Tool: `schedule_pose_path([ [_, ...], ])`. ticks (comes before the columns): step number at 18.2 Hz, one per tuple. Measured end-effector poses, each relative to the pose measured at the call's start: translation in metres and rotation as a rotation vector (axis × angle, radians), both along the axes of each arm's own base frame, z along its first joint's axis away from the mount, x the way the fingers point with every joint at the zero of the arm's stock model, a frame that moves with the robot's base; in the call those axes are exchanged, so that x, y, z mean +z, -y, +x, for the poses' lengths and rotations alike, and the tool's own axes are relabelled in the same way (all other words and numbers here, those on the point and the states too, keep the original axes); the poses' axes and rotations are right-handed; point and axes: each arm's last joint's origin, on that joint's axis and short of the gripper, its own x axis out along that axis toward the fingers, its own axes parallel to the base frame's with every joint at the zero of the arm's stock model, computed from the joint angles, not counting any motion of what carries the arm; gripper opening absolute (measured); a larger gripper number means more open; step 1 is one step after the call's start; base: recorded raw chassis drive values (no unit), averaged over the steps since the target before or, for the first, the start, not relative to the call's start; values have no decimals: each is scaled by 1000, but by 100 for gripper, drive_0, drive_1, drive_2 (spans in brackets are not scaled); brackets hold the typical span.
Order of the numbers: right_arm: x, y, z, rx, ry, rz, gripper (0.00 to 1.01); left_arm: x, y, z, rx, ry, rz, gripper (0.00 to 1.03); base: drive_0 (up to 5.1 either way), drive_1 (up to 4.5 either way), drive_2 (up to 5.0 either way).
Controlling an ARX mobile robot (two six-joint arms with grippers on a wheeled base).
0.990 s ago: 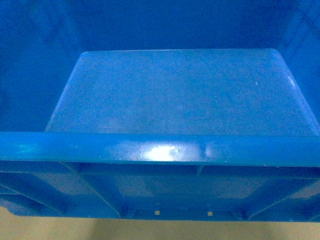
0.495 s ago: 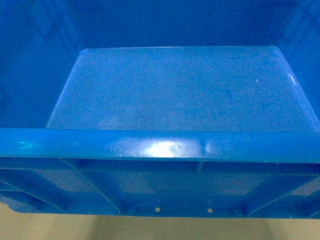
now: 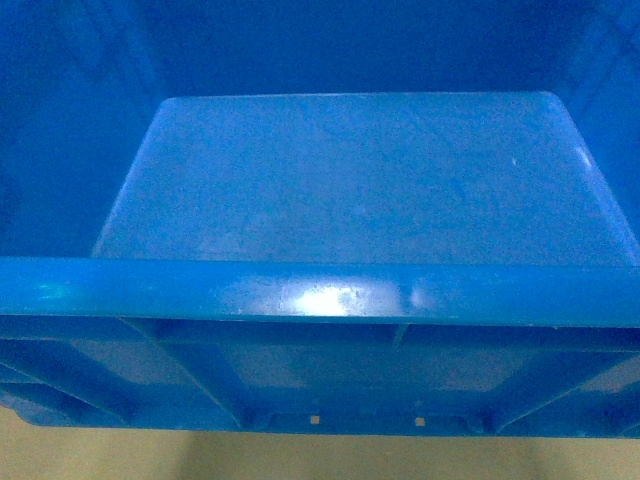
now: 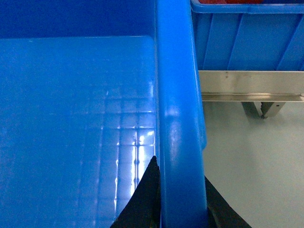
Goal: Place box next to blue box on left shelf
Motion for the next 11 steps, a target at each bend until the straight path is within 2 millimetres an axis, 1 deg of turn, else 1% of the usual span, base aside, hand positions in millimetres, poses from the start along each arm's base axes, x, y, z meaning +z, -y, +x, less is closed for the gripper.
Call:
schedule_pose_path([
  [11,0,0,0,-1,0,-1,9,0,0,0,-1,1,1,9,16,449,-417],
])
